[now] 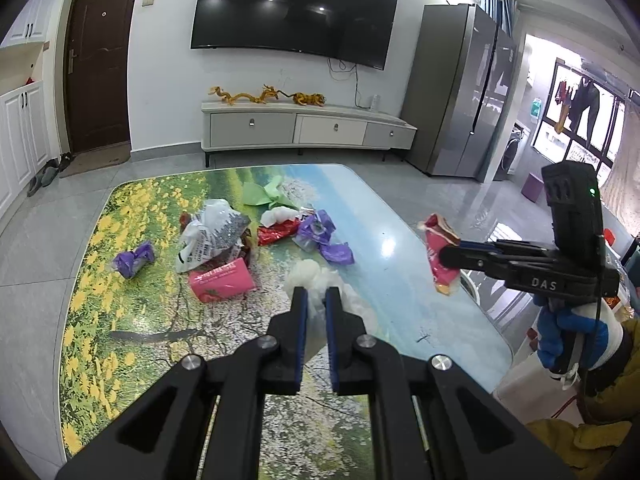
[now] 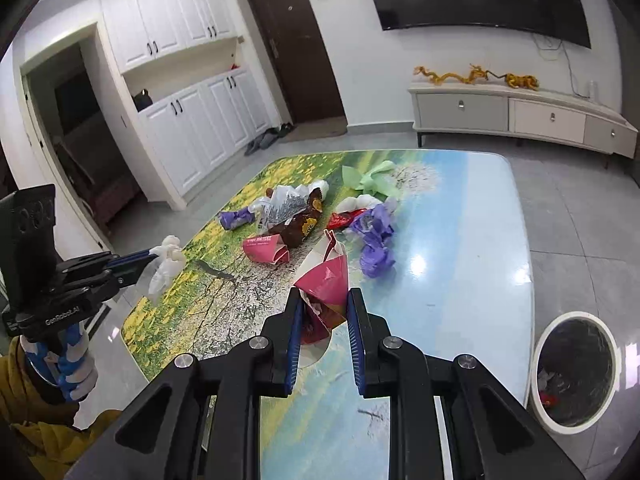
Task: Collect trash
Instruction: 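Carry items to the bin and open both tools to drop them, then grasp the purple bag with the right tool while the left tool grasps white plastic bags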
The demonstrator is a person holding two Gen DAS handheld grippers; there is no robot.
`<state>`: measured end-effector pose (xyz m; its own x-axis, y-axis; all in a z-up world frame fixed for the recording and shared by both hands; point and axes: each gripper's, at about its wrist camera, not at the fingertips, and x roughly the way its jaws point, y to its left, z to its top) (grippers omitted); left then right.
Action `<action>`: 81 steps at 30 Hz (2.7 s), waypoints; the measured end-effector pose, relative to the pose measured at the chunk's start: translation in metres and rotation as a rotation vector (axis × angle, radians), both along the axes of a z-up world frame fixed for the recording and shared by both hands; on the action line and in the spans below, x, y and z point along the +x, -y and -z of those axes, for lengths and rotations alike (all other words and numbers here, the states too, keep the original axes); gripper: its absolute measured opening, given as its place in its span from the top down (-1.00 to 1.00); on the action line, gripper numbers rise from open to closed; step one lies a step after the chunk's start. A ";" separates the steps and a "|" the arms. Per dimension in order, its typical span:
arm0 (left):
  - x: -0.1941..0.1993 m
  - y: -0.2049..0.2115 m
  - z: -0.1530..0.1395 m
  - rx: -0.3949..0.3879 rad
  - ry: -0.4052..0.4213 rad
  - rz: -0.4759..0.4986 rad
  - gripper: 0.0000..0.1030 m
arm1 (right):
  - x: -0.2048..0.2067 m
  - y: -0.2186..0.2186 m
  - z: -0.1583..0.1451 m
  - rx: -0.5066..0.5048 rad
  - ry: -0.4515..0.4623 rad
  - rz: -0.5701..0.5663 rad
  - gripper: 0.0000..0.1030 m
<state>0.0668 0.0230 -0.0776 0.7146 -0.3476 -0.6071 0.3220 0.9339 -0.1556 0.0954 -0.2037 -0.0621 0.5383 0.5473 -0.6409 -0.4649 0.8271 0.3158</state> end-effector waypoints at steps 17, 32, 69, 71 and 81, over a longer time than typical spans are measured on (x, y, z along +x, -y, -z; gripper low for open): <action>0.076 0.146 -0.019 0.072 -0.055 0.233 0.83 | 0.007 0.163 0.011 0.001 -0.025 0.331 0.58; 0.200 0.375 0.056 0.098 -0.281 0.446 0.81 | 0.065 0.313 0.099 -0.043 -0.229 0.586 0.55; 0.138 0.262 0.030 0.085 -0.177 0.368 -0.16 | 0.047 0.253 0.047 -0.029 -0.112 0.576 0.38; 0.133 0.236 0.023 0.083 -0.149 0.334 -0.16 | 0.043 0.238 0.033 -0.033 -0.088 0.548 0.38; 0.123 0.055 0.012 -0.001 -0.087 0.062 -0.16 | 0.053 0.140 -0.019 -0.061 -0.008 0.392 0.30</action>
<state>0.1902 -0.0315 -0.0892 0.6359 -0.3904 -0.6657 0.3645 0.9123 -0.1869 0.1487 -0.3439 -0.0435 0.6938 0.2623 -0.6707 -0.1083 0.9587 0.2629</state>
